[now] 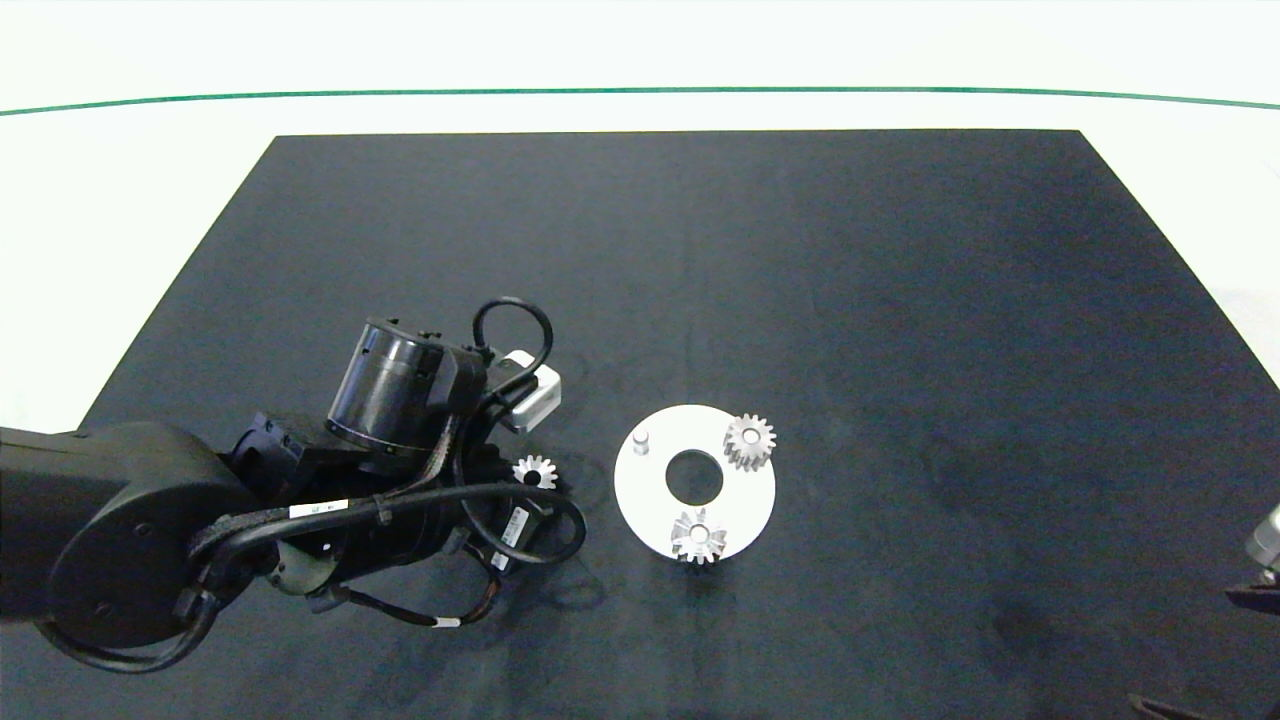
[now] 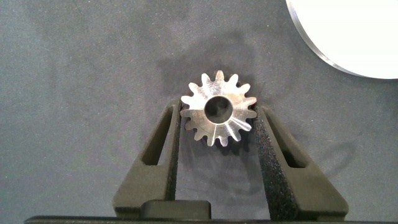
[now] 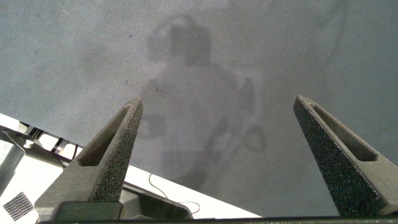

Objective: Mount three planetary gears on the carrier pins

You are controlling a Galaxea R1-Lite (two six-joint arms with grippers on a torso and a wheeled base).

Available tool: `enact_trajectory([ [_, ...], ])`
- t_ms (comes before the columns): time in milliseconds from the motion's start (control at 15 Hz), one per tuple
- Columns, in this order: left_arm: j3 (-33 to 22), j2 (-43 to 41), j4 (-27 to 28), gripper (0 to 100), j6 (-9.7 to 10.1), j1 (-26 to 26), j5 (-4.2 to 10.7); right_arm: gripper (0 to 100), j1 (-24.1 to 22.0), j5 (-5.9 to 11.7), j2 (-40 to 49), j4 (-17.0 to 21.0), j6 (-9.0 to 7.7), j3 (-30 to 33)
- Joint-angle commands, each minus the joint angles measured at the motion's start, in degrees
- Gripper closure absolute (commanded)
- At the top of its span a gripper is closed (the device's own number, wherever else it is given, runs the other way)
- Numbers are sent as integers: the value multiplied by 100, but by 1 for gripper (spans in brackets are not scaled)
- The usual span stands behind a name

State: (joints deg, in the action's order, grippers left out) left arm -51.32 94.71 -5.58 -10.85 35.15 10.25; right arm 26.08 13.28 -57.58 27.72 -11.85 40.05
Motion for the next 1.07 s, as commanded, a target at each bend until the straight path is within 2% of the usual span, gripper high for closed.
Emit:
enact_trajectory([
  [67,-1,-23,-4,80,4,1,3,0,3,0,-8,14,-10,-6],
  [667,-1,-75,5,98,13,45,12,0,12,0,-26,-4,-2,12],
  [800,17,-163,-4,99,-22,71,29,0,20,0,-26,-100,-10,3],
  [867,26,-216,5,99,-14,177,126,0,20,0,-17,-118,-10,3],
  [1000,105,-392,-4,99,-5,405,522,0,29,0,97,-127,-19,30],
  [1067,131,-453,-4,99,-5,555,574,0,29,0,150,-144,-19,30],
])
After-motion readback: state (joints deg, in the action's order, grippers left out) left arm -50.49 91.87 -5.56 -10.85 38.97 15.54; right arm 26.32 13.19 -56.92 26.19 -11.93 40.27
